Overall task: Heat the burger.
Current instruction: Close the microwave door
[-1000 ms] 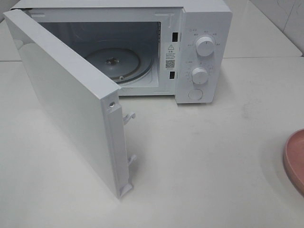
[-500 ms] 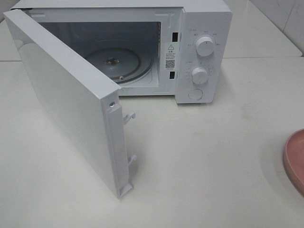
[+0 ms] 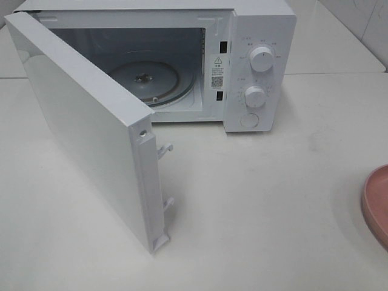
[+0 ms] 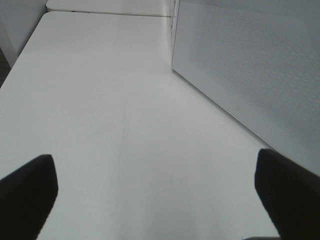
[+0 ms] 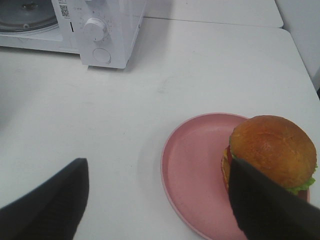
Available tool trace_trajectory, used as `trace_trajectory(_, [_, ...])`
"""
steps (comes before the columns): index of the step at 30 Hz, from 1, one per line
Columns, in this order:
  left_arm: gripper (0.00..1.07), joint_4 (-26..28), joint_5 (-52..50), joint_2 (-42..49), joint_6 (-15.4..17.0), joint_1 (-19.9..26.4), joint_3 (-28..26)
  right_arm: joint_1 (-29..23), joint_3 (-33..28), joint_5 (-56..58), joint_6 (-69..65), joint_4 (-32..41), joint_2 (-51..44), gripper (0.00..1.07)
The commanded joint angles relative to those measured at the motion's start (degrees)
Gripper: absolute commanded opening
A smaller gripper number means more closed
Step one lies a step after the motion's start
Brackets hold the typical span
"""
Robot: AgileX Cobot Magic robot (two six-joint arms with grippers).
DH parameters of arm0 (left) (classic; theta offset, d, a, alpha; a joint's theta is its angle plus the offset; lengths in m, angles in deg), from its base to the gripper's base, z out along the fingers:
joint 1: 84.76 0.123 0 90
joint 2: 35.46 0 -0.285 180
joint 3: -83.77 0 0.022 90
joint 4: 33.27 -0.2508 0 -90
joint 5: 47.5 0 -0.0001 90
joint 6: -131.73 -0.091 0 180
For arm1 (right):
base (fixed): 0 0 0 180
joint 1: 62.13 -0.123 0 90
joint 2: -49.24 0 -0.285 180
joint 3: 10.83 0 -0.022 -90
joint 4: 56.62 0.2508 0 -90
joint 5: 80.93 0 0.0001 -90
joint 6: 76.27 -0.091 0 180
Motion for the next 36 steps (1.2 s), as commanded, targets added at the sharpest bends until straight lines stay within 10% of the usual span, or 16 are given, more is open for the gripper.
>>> trace_trajectory(1, [1.0,0.34,-0.8,0.8,-0.06,0.06,0.17,0.34,-0.11,0.0,0.29,-0.11,-1.55,0.75])
trace_trajectory(15, [0.92,0.86,-4.47,-3.67,0.29,0.06,-2.52,0.34,-0.11,0.0,0.29,-0.11,-1.55,0.75])
trace_trajectory(21, [0.59,0.8,-9.17,-9.45,0.29,0.06,-2.41,0.34,-0.11,0.0,0.29,-0.11,-1.55,0.75])
trace_trajectory(23, [0.25,1.55,-12.09,-14.44,0.29,0.06,-2.41,0.34,-0.11,0.0,0.29,-0.11,-1.55,0.75])
trace_trajectory(27, [0.01,1.55,-15.47,-18.39,0.29,0.06,-2.41,0.34,-0.11,0.0,0.29,-0.11,-1.55,0.75])
trace_trajectory(36, [0.0,3.15,-36.78,-28.42,-0.11,-0.11,4.24,0.34,-0.11,0.0,0.29,-0.11,-1.55,0.75])
